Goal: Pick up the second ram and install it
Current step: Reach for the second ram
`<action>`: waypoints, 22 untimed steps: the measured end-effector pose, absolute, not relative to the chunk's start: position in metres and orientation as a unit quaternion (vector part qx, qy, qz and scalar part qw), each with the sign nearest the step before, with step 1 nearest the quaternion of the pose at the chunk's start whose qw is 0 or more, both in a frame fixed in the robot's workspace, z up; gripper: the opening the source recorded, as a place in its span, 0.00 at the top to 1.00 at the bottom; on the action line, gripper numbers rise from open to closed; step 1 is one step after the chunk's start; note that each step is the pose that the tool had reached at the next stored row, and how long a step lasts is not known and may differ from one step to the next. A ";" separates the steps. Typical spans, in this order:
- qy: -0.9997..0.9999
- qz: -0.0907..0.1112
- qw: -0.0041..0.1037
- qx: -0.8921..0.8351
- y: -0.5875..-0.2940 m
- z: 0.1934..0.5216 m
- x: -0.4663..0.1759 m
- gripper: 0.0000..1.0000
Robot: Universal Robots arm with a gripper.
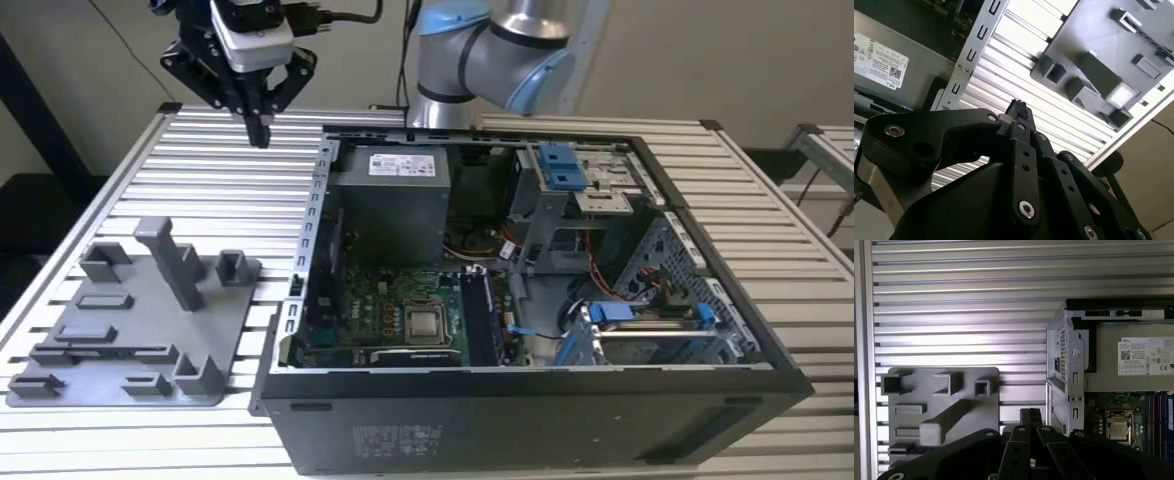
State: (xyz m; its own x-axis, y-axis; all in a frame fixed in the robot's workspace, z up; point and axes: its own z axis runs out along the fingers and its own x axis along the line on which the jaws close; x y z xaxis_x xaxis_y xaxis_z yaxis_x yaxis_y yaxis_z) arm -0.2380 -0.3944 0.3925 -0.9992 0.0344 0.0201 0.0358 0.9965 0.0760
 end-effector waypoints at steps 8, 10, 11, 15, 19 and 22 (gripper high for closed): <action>-0.999 -0.038 0.009 -0.017 -0.393 0.393 -0.256 0.89; -0.999 -0.038 0.009 -0.016 -0.392 0.393 -0.260 0.89; -0.999 -0.038 0.009 -0.016 -0.392 0.393 -0.263 0.89; -0.999 -0.038 0.009 -0.016 -0.391 0.393 -0.271 0.89; -0.999 -0.038 0.009 -0.015 -0.390 0.393 -0.279 0.89; -0.999 -0.038 0.009 -0.015 -0.390 0.393 -0.286 0.89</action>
